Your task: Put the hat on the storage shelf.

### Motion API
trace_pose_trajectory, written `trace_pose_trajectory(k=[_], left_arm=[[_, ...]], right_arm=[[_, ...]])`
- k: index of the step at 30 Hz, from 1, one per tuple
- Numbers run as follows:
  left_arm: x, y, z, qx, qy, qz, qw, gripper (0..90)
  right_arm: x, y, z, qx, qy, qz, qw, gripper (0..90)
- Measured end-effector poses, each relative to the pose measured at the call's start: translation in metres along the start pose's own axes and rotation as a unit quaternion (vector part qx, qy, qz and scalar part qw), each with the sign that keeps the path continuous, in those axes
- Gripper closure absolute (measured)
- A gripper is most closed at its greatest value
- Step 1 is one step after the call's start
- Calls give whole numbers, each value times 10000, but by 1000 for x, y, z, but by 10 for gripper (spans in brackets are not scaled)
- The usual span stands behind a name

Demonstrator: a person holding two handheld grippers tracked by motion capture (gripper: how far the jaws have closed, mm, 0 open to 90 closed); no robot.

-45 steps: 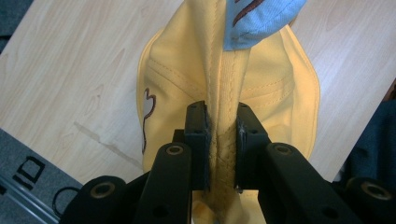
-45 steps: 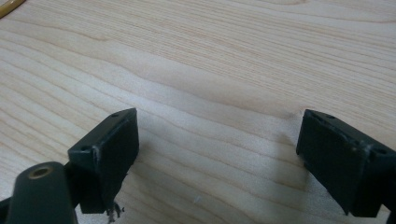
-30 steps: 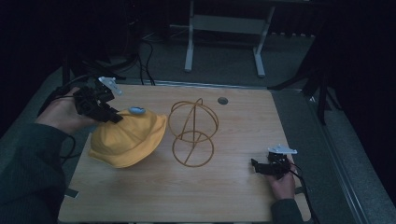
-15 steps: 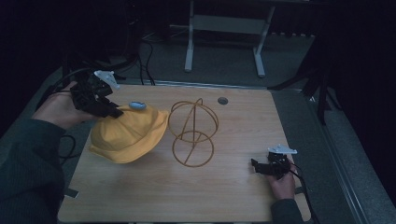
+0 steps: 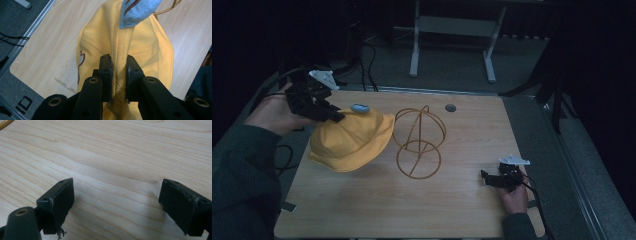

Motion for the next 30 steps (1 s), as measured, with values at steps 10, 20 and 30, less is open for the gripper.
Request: trace_pose_trajectory(k=[10,20,30], left_arm=[[1,4,-8,158,-16,-21,9999,787],[2,9,-15,271,-58,-17,9996,786],[4,13,-22,409,-93,37,9991,788]], right_arm=[[0,0,0,-1,11,1,10000,130],[0,0,0,-2,-3,0,10000,130],[0,0,0,-7,14,2,10000,130]])
Point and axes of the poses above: each handheld gripper's, and its own axes: y roughly backward along the jaws, z roughly out of its underside, x roughly to its right, the point moved 9 cm from there along -y, roughly forward along the jaws, and after that the axes turned 5 degrees about -z, right-handed, at the moved point
